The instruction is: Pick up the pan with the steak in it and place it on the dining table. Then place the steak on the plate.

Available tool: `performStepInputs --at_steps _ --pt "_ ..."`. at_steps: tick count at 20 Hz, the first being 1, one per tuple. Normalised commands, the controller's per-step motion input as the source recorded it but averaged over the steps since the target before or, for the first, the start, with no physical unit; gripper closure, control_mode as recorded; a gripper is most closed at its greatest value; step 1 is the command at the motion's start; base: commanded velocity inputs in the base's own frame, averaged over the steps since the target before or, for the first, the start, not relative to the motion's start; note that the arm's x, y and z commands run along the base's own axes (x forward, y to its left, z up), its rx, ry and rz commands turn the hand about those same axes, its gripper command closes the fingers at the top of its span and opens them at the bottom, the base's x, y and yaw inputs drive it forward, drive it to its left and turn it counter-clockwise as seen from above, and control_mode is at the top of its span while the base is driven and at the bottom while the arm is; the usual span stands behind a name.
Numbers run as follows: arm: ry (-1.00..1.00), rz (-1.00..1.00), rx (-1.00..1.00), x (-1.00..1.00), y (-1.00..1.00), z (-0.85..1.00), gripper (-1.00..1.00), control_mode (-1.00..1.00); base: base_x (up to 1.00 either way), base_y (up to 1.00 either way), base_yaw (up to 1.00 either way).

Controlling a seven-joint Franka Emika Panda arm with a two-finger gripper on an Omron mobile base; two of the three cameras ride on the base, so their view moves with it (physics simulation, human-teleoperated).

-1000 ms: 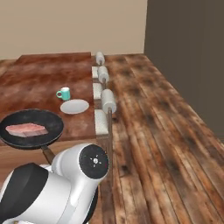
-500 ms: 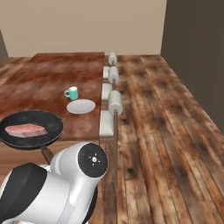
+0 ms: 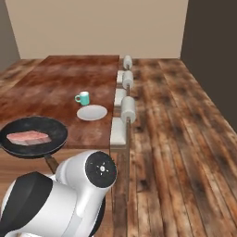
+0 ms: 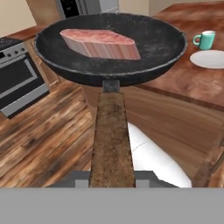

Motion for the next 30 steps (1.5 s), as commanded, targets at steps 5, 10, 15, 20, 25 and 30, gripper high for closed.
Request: performStepInputs --at_steps 5,10,15,20,25,30 --pt "0.00 0.00 0.00 0.00 0.00 0.00 1.00 1.00 0.07 -0.41 0.03" --pt "0.00 0.00 0.00 0.00 0.00 0.00 1.00 1.00 0.08 -0.14 -0.01" --pt "0.00 0.00 0.00 0.00 0.00 0.00 1.00 1.00 0.60 -0.22 -0.02" --pt "0.00 0.00 0.00 0.14 -0.01 -0.03 1.00 -1.00 0.54 -0.06 0.00" --pt "0.00 0.00 0.00 0.72 -0.03 -0.16 1.00 -1.00 0.00 0.00 0.00" --pt "0.00 0.00 0.00 0.63 0.00 -0.31 1.00 -1.00 0.00 0.00 0.00"
